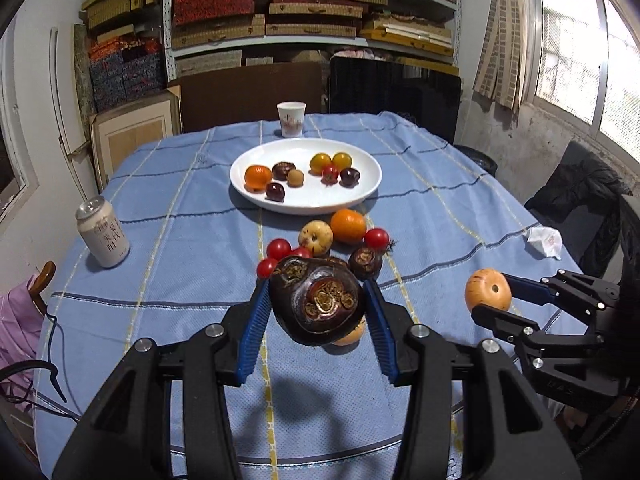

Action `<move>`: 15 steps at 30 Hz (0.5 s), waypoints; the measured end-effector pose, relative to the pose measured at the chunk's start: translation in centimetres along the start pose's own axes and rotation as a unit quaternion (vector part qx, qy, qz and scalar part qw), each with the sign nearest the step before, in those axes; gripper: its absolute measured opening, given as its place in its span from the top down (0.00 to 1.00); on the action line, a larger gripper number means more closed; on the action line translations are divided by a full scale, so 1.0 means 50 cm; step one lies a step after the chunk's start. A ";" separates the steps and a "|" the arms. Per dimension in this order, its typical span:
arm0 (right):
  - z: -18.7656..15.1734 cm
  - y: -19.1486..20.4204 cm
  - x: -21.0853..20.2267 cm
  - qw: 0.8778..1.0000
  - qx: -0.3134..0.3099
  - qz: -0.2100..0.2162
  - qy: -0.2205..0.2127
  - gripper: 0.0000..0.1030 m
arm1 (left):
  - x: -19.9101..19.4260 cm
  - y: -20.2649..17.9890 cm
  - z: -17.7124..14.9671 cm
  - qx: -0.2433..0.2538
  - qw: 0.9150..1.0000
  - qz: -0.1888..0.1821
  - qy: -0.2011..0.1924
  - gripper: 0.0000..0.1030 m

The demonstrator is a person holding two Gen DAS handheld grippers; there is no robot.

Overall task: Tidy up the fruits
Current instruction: 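Carry the mangosteen and tan fruit to the white plate and open both tools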

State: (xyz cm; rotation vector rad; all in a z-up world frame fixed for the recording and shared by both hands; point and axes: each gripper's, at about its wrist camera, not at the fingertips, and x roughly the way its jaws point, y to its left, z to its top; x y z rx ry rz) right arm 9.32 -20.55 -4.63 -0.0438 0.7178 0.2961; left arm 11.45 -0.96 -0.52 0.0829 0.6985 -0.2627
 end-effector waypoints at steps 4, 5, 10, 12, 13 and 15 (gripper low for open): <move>0.011 -0.017 -0.010 1.000 0.005 -0.008 -0.009 0.58 | -0.033 0.011 0.015 -0.009 1.000 -0.005 -0.018 0.55; 0.015 -0.023 -0.013 1.000 0.006 -0.012 -0.012 0.58 | -0.038 0.015 0.018 -0.011 1.000 -0.005 -0.020 0.55; 0.048 -0.037 -0.026 0.999 -0.001 -0.017 -0.028 0.58 | -0.054 0.033 0.056 -0.011 0.999 0.003 -0.034 0.55; 0.068 -0.036 -0.034 0.999 -0.009 -0.017 -0.038 0.58 | -0.051 0.038 0.077 -0.011 0.999 -0.001 -0.034 0.55; 0.080 -0.036 -0.035 0.999 -0.015 -0.017 -0.043 0.58 | -0.047 0.038 0.091 -0.009 0.999 0.000 -0.037 0.55; 0.110 -0.034 -0.036 0.998 -0.026 -0.017 -0.052 0.58 | -0.038 0.035 0.111 -0.004 0.999 0.002 -0.039 0.55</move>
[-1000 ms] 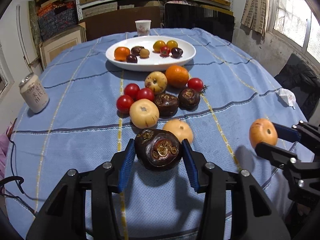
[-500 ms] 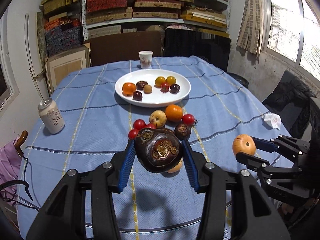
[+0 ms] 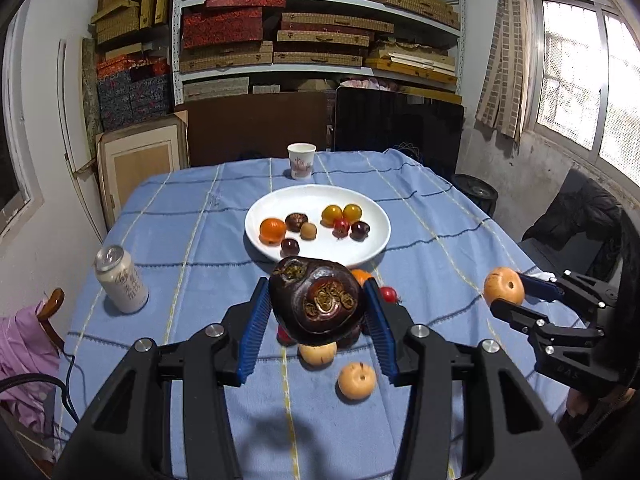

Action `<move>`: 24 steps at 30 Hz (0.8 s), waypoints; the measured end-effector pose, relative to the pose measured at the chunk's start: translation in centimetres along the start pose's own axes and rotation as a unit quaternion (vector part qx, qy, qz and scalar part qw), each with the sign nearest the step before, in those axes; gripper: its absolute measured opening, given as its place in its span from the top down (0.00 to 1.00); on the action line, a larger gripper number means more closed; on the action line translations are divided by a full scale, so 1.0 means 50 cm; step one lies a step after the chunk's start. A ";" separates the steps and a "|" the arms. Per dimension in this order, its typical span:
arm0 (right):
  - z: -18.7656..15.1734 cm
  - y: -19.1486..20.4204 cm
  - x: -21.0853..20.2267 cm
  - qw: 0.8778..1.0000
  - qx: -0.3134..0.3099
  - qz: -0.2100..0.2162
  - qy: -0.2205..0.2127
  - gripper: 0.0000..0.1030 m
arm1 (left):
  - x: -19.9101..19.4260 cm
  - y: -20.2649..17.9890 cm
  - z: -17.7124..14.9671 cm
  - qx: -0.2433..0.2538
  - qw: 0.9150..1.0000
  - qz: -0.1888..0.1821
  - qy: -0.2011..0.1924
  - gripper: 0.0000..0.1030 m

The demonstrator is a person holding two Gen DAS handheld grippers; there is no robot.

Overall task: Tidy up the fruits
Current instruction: 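Carry the mangosteen and tan fruit to the white plate and open both tools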

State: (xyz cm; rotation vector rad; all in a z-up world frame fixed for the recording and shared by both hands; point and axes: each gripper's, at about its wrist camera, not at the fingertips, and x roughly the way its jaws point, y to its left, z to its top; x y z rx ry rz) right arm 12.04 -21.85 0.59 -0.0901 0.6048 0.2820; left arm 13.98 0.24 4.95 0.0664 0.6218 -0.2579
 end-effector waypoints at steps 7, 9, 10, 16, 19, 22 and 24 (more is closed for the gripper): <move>0.108 -0.017 0.030 1.000 -0.022 0.001 -0.017 0.58 | 0.062 -0.016 0.081 0.000 1.000 -0.006 -0.003 0.55; 0.134 -0.019 0.046 0.999 -0.029 -0.001 -0.019 0.58 | 0.091 -0.018 0.101 0.001 1.000 -0.001 0.000 0.55; 0.146 -0.022 0.057 0.999 -0.031 -0.002 -0.020 0.58 | 0.110 -0.017 0.112 0.000 1.000 0.002 0.002 0.55; 0.196 -0.046 0.164 1.000 -0.027 0.004 -0.014 0.58 | 0.235 -0.004 0.153 -0.007 0.999 0.014 0.028 0.55; 0.206 -0.057 0.223 1.000 -0.019 0.009 -0.004 0.58 | 0.302 0.001 0.164 -0.005 0.999 0.023 0.044 0.55; 0.210 -0.074 0.298 1.000 -0.011 0.008 0.016 0.58 | 0.377 0.008 0.171 -0.006 0.998 0.026 0.062 0.55; 0.203 -0.084 0.357 0.999 -0.010 0.009 0.038 0.58 | 0.427 0.026 0.170 -0.030 0.996 0.020 0.082 0.55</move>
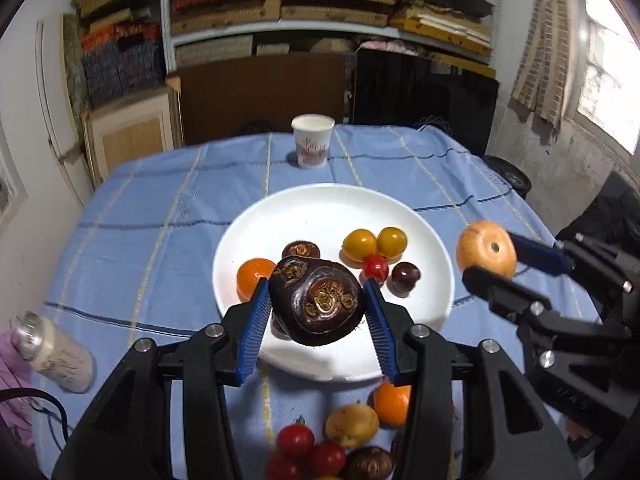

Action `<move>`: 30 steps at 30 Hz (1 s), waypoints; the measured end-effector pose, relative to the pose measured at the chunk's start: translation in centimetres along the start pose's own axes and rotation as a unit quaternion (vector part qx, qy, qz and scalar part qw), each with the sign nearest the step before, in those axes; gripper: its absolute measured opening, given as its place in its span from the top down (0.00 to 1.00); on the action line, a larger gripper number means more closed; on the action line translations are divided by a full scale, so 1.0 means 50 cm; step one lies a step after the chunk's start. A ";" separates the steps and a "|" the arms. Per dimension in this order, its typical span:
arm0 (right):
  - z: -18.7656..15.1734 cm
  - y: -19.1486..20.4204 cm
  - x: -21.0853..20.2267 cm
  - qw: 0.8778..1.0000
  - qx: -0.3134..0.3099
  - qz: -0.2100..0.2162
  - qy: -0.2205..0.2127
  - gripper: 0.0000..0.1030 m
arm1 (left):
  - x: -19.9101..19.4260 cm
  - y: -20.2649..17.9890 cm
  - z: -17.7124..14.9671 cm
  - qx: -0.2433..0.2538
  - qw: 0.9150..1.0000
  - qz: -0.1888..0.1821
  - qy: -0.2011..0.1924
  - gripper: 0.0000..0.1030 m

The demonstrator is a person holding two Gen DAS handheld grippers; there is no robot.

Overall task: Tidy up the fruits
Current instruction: 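Carry the mangosteen and tan fruit to the white plate and open both tools, then grasp a pale yellow round fruit from the pile with the right tool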

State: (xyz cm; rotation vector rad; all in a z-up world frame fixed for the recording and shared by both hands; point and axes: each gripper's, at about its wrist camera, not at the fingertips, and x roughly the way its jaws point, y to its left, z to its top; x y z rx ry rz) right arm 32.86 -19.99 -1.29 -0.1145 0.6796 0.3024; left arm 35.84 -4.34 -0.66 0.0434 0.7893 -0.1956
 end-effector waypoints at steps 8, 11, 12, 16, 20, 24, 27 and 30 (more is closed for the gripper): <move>-0.014 -0.024 0.143 0.999 0.007 0.002 0.048 0.57 | 0.149 0.038 0.004 -0.037 0.997 -0.021 0.061 0.55; -0.019 -0.027 0.148 0.999 0.007 -0.004 0.040 0.37 | 0.165 0.050 0.004 -0.048 0.997 -0.015 0.065 0.38; -0.020 -0.025 0.145 0.999 0.005 -0.003 0.038 0.37 | 0.164 0.058 0.004 -0.058 0.996 -0.013 0.062 0.32; -0.026 -0.023 0.114 0.999 -0.001 -0.005 0.034 0.37 | 0.128 0.076 -0.003 -0.075 0.996 -0.013 0.050 0.24; -0.048 -0.015 0.038 1.000 0.000 0.000 0.026 0.37 | 0.053 0.083 -0.034 -0.076 0.996 -0.027 0.040 0.22; -0.096 0.015 -0.054 1.000 -0.003 0.020 0.021 0.37 | -0.051 0.076 -0.097 -0.060 0.997 -0.039 0.019 0.15; -0.150 0.057 -0.119 0.999 -0.004 0.043 0.020 0.37 | -0.124 0.066 -0.152 -0.043 0.998 -0.050 0.010 0.15; -0.210 0.111 -0.173 0.998 -0.013 0.064 0.018 0.37 | -0.188 0.066 -0.205 -0.033 0.998 -0.045 -0.007 0.10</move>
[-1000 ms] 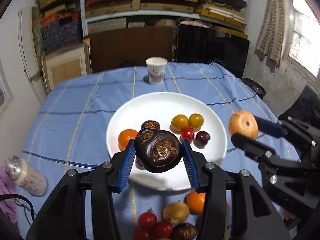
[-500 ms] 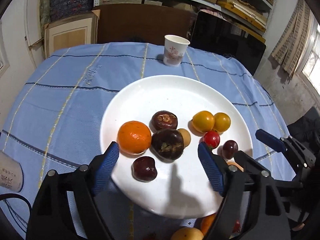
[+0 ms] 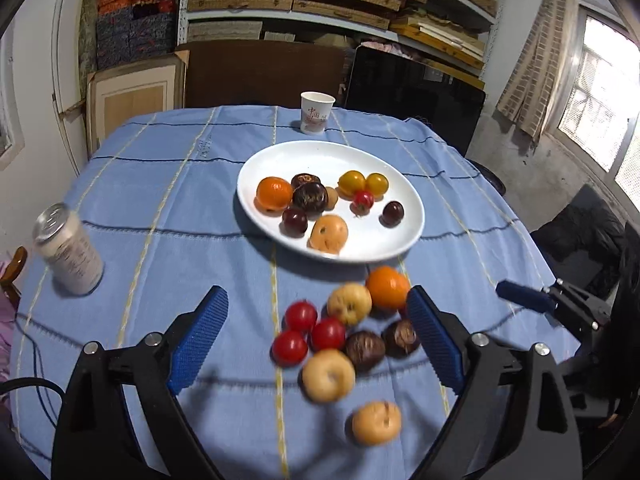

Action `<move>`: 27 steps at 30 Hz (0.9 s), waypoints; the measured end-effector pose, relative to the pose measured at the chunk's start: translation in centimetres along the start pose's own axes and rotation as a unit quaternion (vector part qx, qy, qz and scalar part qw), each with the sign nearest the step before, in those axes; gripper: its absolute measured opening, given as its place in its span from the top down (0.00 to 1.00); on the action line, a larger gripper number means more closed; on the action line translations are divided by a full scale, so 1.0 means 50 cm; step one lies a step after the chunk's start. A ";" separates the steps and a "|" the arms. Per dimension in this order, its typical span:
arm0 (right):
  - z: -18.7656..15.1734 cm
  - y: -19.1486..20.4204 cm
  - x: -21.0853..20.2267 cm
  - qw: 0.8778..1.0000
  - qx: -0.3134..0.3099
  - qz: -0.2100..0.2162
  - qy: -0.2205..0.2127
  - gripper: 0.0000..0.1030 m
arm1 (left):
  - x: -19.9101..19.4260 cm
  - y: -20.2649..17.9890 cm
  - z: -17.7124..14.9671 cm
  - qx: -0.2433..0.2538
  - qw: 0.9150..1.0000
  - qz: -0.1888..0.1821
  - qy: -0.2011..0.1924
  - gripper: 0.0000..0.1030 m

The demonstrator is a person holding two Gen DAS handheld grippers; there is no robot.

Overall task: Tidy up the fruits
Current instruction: 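Grasp a pale yellow round fruit from the pile with the right tool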

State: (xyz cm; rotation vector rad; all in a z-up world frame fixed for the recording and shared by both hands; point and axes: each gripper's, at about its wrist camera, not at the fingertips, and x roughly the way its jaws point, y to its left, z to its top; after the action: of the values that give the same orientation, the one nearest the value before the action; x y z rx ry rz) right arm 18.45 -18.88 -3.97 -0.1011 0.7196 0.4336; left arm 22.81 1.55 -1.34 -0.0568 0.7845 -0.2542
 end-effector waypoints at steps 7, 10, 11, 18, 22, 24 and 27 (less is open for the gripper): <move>-0.085 0.096 0.010 0.999 0.027 0.033 0.028 0.36 | -0.061 0.047 -0.110 -0.024 0.999 0.045 -0.015 0.05; -0.095 0.124 0.034 0.999 0.018 0.031 0.040 0.36 | -0.063 0.075 -0.140 -0.047 0.998 0.048 -0.005 0.05; -0.098 0.130 0.040 0.999 0.015 0.027 0.042 0.36 | -0.067 0.080 -0.147 -0.050 0.997 0.052 -0.007 0.05; -0.084 0.149 0.080 0.998 0.028 0.028 0.054 0.36 | -0.073 0.083 -0.165 -0.045 0.997 0.056 -0.003 0.05; -0.077 0.159 0.109 0.997 0.028 0.026 0.074 0.47 | -0.063 0.083 -0.154 -0.049 0.997 0.060 -0.002 0.05; -0.080 0.160 0.111 0.996 0.021 0.028 0.082 0.62 | -0.053 0.081 -0.149 -0.049 0.997 0.060 0.004 0.05; -0.092 0.157 0.088 0.997 0.008 0.020 0.074 0.62 | -0.040 0.074 -0.146 -0.041 0.997 0.062 0.015 0.05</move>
State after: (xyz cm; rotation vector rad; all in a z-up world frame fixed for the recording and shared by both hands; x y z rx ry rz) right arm 15.27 -11.31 -9.88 -0.1045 0.8720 0.4619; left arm 17.08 5.93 -5.67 -0.0816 0.8259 -0.1046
